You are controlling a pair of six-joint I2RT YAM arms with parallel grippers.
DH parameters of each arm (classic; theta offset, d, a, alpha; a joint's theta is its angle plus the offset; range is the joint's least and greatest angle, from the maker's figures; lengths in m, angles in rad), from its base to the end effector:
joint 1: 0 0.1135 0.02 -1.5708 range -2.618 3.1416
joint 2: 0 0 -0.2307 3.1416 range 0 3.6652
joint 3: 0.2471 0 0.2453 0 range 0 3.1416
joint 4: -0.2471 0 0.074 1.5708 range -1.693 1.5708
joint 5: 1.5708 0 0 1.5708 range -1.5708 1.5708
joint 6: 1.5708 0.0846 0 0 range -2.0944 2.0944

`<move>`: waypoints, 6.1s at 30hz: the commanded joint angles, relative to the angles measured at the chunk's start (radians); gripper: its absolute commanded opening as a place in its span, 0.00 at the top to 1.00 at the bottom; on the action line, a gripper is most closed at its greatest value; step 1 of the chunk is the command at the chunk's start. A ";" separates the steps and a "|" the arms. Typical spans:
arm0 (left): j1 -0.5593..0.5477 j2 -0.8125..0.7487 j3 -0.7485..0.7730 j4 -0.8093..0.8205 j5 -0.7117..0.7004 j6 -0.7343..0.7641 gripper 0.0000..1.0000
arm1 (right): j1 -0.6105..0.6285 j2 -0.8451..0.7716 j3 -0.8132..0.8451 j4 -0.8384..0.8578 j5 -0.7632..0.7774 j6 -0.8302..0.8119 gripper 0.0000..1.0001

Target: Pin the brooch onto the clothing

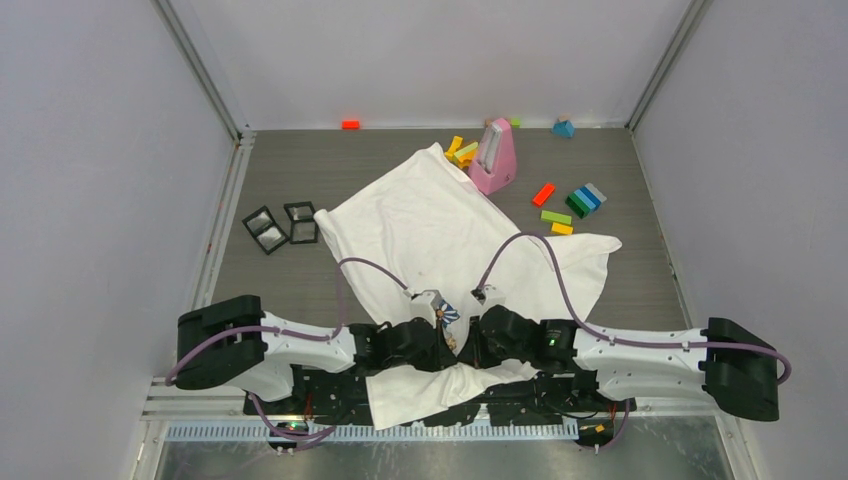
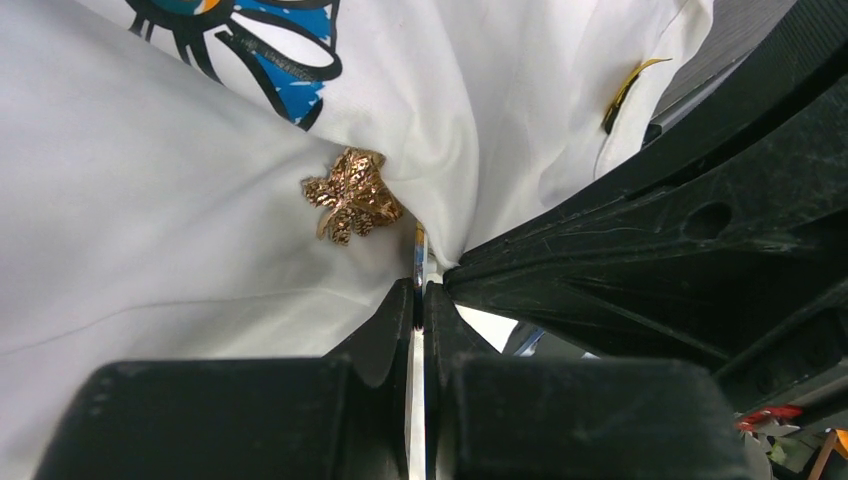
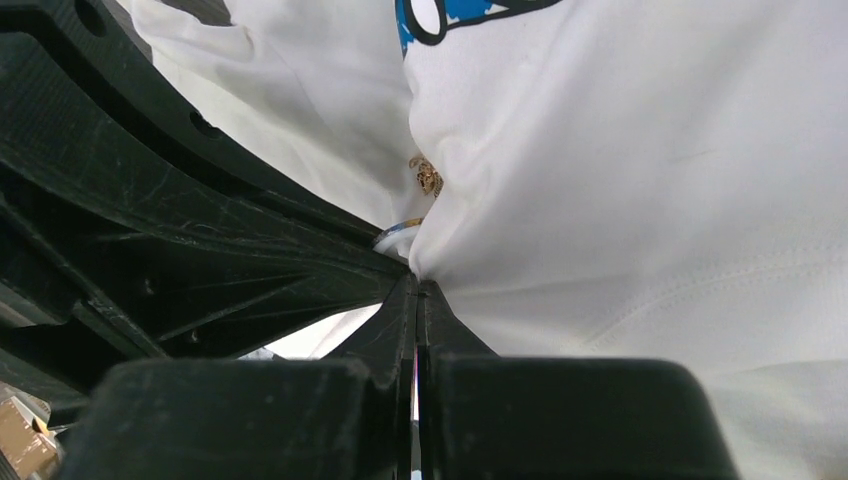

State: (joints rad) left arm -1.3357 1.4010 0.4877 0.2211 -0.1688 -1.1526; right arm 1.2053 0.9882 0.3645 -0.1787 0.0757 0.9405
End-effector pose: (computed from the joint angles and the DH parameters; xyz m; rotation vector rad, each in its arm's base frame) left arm 0.0825 -0.2836 0.0888 0.1301 2.5084 -1.0489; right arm 0.0886 0.2137 0.1021 -0.3010 2.5590 0.8685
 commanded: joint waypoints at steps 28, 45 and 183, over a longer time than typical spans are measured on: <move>-0.004 -0.037 -0.113 0.242 -0.061 -0.075 1.00 | 0.008 -0.162 -0.010 -0.097 0.011 -0.009 0.61; -0.004 -0.039 -0.123 0.270 -0.057 -0.062 1.00 | 0.007 -0.016 0.007 -0.033 0.012 -0.021 0.76; 0.415 -0.056 -0.065 0.620 1.293 0.123 1.00 | -0.096 -0.558 -0.139 0.063 -0.134 0.006 0.82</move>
State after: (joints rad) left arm -0.8909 1.3575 0.4137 0.7658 1.0473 -1.0122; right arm 1.1282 0.4118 0.2111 -0.0353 -0.1959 0.9657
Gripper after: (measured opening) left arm 0.024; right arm 0.245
